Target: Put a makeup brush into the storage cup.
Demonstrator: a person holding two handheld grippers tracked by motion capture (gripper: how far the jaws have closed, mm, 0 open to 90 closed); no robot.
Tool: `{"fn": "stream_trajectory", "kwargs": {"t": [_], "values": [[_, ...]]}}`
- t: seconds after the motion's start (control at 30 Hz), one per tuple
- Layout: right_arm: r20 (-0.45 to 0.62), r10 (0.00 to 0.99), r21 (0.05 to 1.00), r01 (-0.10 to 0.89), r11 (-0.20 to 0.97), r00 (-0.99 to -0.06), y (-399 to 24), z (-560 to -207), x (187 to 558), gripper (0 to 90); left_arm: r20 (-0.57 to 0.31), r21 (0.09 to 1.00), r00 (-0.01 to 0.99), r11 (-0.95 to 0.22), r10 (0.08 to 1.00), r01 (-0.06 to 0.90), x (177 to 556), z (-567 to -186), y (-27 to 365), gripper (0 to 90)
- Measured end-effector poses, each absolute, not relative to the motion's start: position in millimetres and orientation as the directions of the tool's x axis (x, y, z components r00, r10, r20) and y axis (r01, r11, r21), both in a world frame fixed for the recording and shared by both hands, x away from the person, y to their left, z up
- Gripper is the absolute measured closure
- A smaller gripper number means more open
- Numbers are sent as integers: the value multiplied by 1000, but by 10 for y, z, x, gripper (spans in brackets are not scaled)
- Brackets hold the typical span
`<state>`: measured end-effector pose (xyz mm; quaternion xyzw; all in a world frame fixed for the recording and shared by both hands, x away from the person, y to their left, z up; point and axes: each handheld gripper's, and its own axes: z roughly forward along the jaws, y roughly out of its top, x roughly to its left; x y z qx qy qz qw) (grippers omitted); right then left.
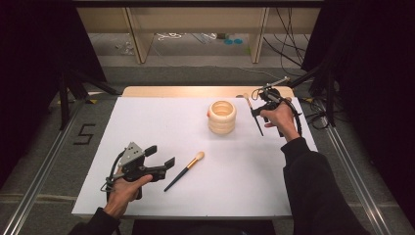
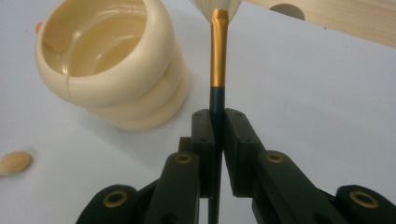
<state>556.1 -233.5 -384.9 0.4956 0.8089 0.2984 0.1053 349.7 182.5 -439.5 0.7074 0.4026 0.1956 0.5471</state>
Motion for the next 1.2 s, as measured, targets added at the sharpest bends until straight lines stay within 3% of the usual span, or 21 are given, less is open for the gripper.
{"fn": "stream_trajectory", "kwargs": {"t": [0.27, 0.6, 1.2], "values": [[140, 861, 658, 696, 289, -489, -2379, -3780, 5551, 831, -167, 931, 599, -75, 783, 357, 3497, -4396, 1823, 164], [148, 838, 794, 569, 216, -526, -2338, -3698, 5535, 831, -170, 930, 598, -72, 784, 359, 3496, -4398, 1820, 164], [158, 783, 920, 379, 106, -602, -2100, -3523, 5479, 831, -164, 931, 602, -78, 782, 356, 3497, -4394, 1825, 165]]}}
